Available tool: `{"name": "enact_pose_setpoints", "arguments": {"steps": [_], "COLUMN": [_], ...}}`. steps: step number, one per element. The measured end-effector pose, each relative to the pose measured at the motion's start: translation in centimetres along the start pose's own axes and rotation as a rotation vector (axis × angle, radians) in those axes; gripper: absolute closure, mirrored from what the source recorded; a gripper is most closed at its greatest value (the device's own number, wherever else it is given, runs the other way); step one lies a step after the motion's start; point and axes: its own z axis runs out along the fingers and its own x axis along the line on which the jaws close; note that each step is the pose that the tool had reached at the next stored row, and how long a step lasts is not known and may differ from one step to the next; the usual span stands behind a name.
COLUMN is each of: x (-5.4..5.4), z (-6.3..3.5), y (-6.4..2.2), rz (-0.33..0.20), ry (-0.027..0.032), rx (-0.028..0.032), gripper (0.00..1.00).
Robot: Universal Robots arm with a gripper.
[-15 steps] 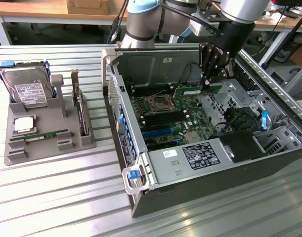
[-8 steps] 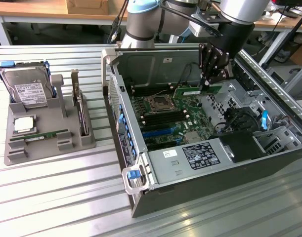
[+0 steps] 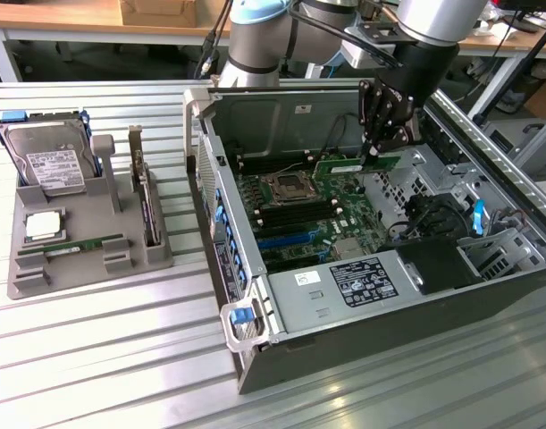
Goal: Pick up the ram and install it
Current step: 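Insert the ram into the slot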
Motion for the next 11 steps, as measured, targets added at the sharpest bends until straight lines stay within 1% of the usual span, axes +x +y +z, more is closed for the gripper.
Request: {"name": "enact_pose_setpoints", "arguments": {"steps": [11], "x": [-0.01], "z": [0.40], "y": [0.00], "rz": [0.000], "ry": [0.0000], "rx": [0.0000], "gripper": [0.88]}}
